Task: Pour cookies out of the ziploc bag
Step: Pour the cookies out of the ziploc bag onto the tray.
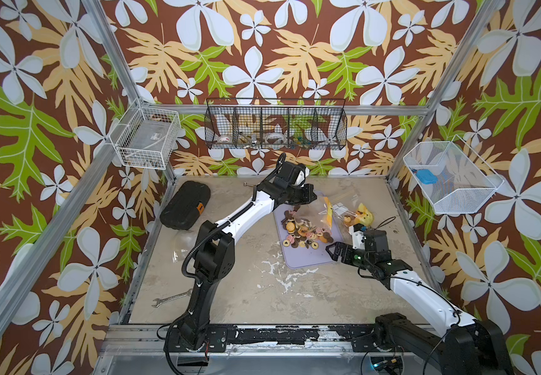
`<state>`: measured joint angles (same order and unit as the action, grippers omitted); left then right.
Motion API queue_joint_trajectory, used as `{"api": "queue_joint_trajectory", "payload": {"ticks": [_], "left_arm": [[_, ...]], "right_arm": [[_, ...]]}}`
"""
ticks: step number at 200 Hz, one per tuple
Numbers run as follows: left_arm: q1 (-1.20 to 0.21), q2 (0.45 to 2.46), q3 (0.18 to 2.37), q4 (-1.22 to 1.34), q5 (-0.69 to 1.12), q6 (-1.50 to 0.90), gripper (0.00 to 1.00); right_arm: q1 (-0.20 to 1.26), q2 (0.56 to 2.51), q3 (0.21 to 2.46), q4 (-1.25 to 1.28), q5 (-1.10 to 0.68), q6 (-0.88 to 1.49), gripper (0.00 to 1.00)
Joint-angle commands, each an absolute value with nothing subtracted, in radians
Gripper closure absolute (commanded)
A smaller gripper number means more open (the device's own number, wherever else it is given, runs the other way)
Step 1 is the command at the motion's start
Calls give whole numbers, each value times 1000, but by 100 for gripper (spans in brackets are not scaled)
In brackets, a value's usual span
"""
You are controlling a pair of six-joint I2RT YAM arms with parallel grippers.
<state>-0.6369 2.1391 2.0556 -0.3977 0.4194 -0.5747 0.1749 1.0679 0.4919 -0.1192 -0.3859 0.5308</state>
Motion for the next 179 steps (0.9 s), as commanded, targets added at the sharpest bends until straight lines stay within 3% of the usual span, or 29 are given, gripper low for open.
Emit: {"api": "queue_joint_trajectory", "payload": {"ticks": [1, 100, 179], "left_arm": [[-637, 2122, 2100, -439, 427, -573, 100], [-630, 2067, 1718, -225, 430, -608, 100], [-630, 1991, 1840, -301, 434, -607, 100]], "right_arm": [[175, 1074, 503, -101, -387, 529, 0], [175, 1070, 506, -111, -384, 521, 0], [173, 1059, 514, -101, -391, 520, 0]]}}
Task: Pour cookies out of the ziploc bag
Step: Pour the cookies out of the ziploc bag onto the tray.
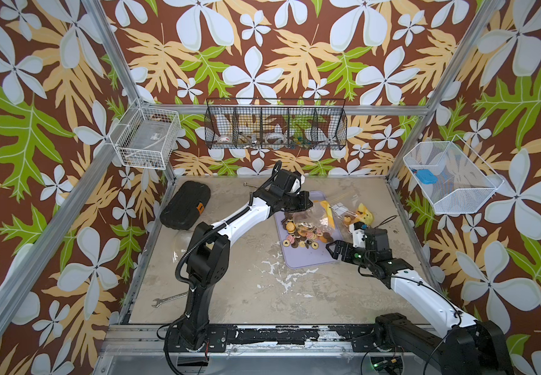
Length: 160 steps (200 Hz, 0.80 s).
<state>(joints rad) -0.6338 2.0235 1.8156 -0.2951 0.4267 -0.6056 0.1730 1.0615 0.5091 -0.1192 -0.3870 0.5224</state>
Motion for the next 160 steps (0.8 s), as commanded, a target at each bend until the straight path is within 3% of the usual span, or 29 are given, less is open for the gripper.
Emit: {"api": "queue_joint_trajectory", "payload": {"ticks": [1, 105, 160], "left_arm": [[-630, 1989, 1840, -301, 434, -607, 100], [-629, 2032, 1703, -227, 432, -614, 100], [-627, 2036, 1882, -335, 437, -593, 100]], "right_arm": [[173, 1059, 513, -100, -391, 520, 0], [173, 1030, 496, -81, -430, 510, 0], [173, 1034, 499, -71, -440, 512, 0]]}}
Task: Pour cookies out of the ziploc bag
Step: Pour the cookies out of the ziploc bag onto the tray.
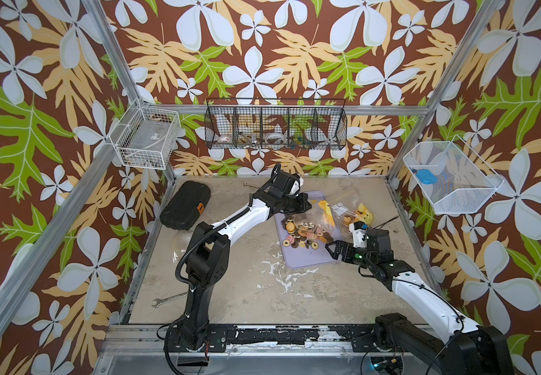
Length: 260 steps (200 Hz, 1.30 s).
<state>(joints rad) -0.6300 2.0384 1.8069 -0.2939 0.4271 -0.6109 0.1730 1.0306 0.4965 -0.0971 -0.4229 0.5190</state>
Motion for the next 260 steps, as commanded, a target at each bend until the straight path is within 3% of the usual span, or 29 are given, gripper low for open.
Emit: {"api": "queue_joint_trajectory", "payload": {"ticks": [1, 72, 153, 210, 260], "left_arm": [[-627, 2037, 1887, -337, 436, -593, 100], [-627, 2009, 1934, -355, 457, -604, 100], [-620, 2024, 1691, -216, 459, -619, 100], [-611, 2007, 1813, -303, 465, -594, 100], [-528, 1871, 1816, -333, 491, -599, 100]], "right_arm": [[173, 1034, 499, -71, -440, 512, 0], [173, 1044, 495, -62, -446, 517, 0], [173, 1043, 496, -70, -444, 508, 0], [173, 1043, 501, -72, -438, 503, 0], [173, 1076, 515, -60, -441, 499, 0]]}}
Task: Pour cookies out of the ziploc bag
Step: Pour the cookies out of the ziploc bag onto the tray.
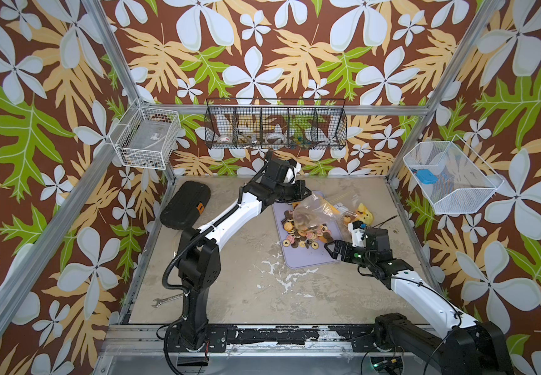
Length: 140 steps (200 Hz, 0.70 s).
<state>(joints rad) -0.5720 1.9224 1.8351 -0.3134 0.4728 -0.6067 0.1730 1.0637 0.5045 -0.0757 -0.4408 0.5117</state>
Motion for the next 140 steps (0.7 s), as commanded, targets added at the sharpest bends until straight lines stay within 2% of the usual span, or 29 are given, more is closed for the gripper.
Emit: {"api": "queue_joint_trajectory", "payload": {"ticks": [1, 31, 79, 140], "left_arm": [[-526, 1869, 1815, -331, 492, -599, 100], [-467, 1819, 1725, -278, 529, -611, 100], [-476, 1851, 1580, -64, 632, -718, 100], [-506, 1857, 1613, -30, 678, -742, 100]], "right_arm": [[173, 1076, 515, -60, -442, 500, 0], [173, 1101, 529, -48, -449, 502, 0], [173, 1106, 532, -50, -451, 500, 0], [168, 1100, 525, -60, -444, 493, 0]]}}
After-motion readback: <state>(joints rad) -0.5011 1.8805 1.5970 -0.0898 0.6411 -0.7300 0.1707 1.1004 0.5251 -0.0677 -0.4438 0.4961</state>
